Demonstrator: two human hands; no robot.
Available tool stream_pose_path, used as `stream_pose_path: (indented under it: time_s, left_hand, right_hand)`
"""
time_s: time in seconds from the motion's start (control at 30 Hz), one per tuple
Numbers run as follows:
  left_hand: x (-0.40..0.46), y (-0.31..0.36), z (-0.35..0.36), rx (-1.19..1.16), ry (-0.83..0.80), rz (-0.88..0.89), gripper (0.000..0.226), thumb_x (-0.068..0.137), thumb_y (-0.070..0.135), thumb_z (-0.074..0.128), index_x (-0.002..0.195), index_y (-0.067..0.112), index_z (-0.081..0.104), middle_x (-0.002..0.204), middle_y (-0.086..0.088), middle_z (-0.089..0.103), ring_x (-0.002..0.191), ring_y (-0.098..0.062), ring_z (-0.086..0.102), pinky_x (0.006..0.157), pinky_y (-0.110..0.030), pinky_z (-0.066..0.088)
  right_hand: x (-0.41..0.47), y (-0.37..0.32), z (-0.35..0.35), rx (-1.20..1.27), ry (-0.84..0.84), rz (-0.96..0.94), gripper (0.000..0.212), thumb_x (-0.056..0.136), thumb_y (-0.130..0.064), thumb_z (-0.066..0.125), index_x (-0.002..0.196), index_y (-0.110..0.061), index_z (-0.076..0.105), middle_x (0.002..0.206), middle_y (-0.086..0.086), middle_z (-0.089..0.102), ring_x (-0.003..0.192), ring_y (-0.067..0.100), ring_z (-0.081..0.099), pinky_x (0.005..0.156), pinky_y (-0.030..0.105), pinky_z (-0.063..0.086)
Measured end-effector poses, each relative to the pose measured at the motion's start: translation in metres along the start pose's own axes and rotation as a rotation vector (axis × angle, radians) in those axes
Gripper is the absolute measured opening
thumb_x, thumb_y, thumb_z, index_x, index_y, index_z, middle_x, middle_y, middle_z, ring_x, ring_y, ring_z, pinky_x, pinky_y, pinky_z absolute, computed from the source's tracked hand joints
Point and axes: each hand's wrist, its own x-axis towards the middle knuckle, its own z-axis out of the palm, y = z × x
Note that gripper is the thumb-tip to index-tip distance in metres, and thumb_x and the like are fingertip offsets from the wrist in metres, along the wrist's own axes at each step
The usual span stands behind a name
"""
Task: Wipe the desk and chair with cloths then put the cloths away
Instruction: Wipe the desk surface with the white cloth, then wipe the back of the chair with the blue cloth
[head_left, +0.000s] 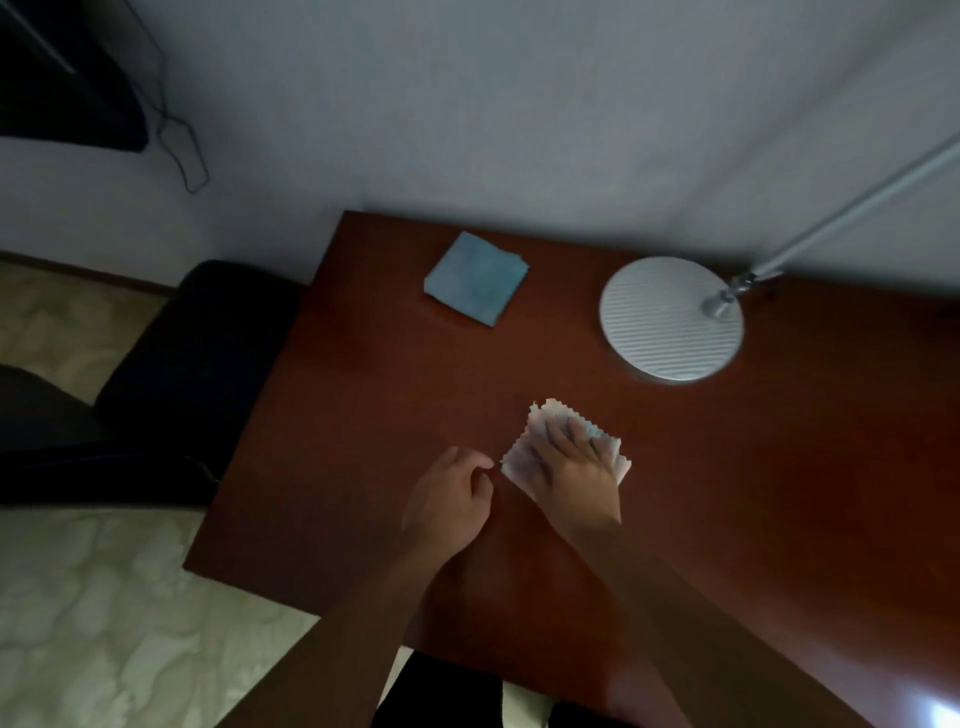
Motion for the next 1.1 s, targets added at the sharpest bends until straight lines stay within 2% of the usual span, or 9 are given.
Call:
stream_pose_path:
  time_s: [0.13, 0.23, 0.33, 0.43, 0.57, 0.7, 0.83, 1.0, 1.1]
  left_hand:
    - [0.054, -0.030, -0.050, -0.028, -0.019, 0.061, 0.025, 0.098, 0.023, 0.047, 0.115, 0.029, 0.066, 0.115, 0.013, 0.063, 0.105, -0.006, 0.059, 0.090, -0.027, 0.048]
    - [0.107, -0.049, -0.081, -0.023, -0.010, 0.112, 0.025, 0.097, 0.021, 0.049, 0.114, 0.027, 0.067, 0.113, 0.011, 0.067, 0.104, -0.007, 0.062, 0.092, -0.031, 0.051]
    - [0.160, -0.056, -0.098, -0.025, 0.087, 0.109, 0.026, 0.094, 0.021, 0.051, 0.116, 0.023, 0.064, 0.115, 0.003, 0.064, 0.107, -0.017, 0.061, 0.094, -0.034, 0.048]
    - [0.212, -0.042, -0.107, -0.081, 0.155, 0.011, 0.038, 0.095, 0.026, 0.053, 0.132, 0.018, 0.052, 0.129, -0.007, 0.054, 0.118, -0.027, 0.055, 0.098, -0.039, 0.044]
    - [0.261, -0.021, -0.104, -0.229, 0.107, -0.195, 0.052, 0.096, 0.036, 0.055, 0.142, 0.016, 0.042, 0.139, -0.011, 0.049, 0.126, -0.031, 0.051, 0.102, -0.040, 0.041]
    - [0.272, -0.023, -0.097, -0.237, 0.059, -0.295, 0.026, 0.093, 0.033, 0.057, 0.114, 0.020, 0.063, 0.114, -0.004, 0.069, 0.106, -0.027, 0.065, 0.092, -0.038, 0.052]
    - [0.258, -0.020, -0.099, -0.403, 0.044, -0.349, 0.012, 0.089, 0.027, 0.063, 0.098, 0.022, 0.068, 0.100, 0.001, 0.071, 0.097, -0.022, 0.066, 0.079, -0.030, 0.052]
    - [0.213, -0.001, -0.131, -0.299, 0.121, -0.193, 0.007, 0.087, 0.026, 0.064, 0.089, 0.023, 0.058, 0.087, 0.006, 0.062, 0.083, -0.016, 0.060, 0.069, -0.026, 0.042]
    - [0.161, 0.001, -0.151, -0.284, 0.146, -0.138, 0.008, 0.088, 0.028, 0.064, 0.086, 0.025, 0.057, 0.086, 0.008, 0.064, 0.081, -0.014, 0.063, 0.068, -0.029, 0.051]
  right_hand:
    - [0.050, -0.041, -0.008, 0.127, 0.198, 0.058, 0.016, 0.084, -0.020, 0.062, 0.088, -0.015, 0.076, 0.088, 0.004, 0.074, 0.092, 0.029, 0.069, 0.074, 0.041, 0.059]
    - [0.085, -0.059, -0.009, 0.155, 0.224, 0.127, 0.005, 0.080, -0.009, 0.074, 0.081, -0.014, 0.072, 0.078, -0.001, 0.069, 0.082, 0.024, 0.064, 0.058, 0.029, 0.052]
    - [0.106, -0.063, -0.005, 0.189, 0.234, 0.192, 0.010, 0.088, -0.013, 0.068, 0.095, -0.015, 0.075, 0.086, 0.000, 0.072, 0.087, 0.024, 0.063, 0.065, 0.030, 0.050]
    - [0.112, -0.069, -0.004, 0.210, 0.227, 0.227, 0.014, 0.088, -0.010, 0.066, 0.098, -0.015, 0.075, 0.092, 0.002, 0.072, 0.089, 0.025, 0.063, 0.071, 0.031, 0.051]
    - [0.117, -0.071, 0.001, 0.219, 0.194, 0.241, 0.015, 0.089, -0.009, 0.064, 0.097, -0.014, 0.076, 0.095, 0.002, 0.070, 0.089, 0.025, 0.060, 0.076, 0.033, 0.051]
    - [0.123, -0.072, 0.001, 0.249, 0.139, 0.300, 0.019, 0.089, -0.010, 0.061, 0.100, -0.016, 0.077, 0.100, 0.003, 0.069, 0.095, 0.024, 0.058, 0.079, 0.035, 0.051]
    - [0.129, -0.069, -0.006, 0.322, 0.071, 0.333, 0.023, 0.091, -0.014, 0.058, 0.105, -0.020, 0.076, 0.106, -0.001, 0.068, 0.101, 0.020, 0.058, 0.081, 0.030, 0.048]
    - [0.132, -0.085, -0.044, 0.740, 0.186, 0.533, 0.024, 0.094, -0.017, 0.055, 0.106, -0.026, 0.073, 0.097, -0.009, 0.073, 0.091, 0.009, 0.066, 0.085, 0.030, 0.052]
    - [0.131, -0.112, -0.064, 1.076, 0.140, 0.585, 0.022, 0.093, -0.018, 0.056, 0.102, -0.031, 0.072, 0.091, -0.012, 0.072, 0.089, 0.003, 0.066, 0.080, 0.021, 0.051]
